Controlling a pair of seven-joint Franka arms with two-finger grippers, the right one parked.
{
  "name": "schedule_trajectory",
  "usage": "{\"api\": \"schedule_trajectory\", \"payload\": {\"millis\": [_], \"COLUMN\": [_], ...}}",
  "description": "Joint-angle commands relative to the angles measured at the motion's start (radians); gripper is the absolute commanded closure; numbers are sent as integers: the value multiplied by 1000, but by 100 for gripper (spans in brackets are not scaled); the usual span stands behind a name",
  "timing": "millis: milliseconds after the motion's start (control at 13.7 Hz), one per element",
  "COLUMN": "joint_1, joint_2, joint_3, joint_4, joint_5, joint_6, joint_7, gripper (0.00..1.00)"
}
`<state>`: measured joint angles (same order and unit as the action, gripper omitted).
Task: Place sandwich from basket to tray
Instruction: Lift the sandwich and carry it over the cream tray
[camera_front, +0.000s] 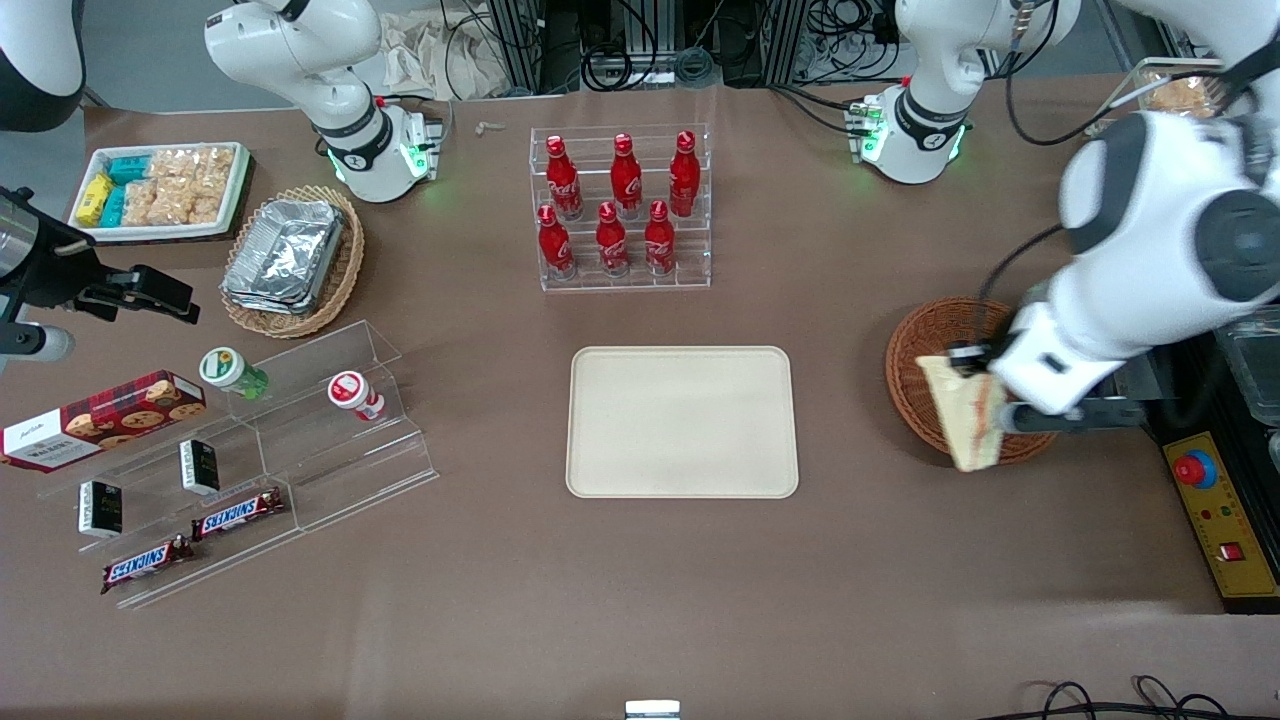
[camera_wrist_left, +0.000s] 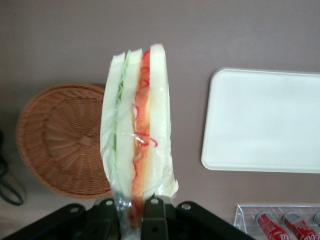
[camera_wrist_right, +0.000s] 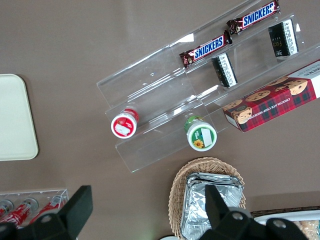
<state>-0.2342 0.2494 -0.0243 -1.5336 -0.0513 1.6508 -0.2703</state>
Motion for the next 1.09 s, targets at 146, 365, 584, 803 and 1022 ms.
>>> {"api": "schedule_trajectory", "payload": {"millis": [146, 365, 584, 803, 1022], "joint_1": [-180, -209, -218, -263, -281], "joint_2": [161, 244, 336, 389, 432], "joint_3": [9, -2, -8, -25, -25], "joint_4": [75, 78, 75, 70, 69], "joint_5": [48, 25, -16, -4, -18], "joint_6": [12, 102, 168, 249, 309], "joint_7": [-185, -276, -291, -291, -291], "gripper": [97, 97, 97, 97, 98]}}
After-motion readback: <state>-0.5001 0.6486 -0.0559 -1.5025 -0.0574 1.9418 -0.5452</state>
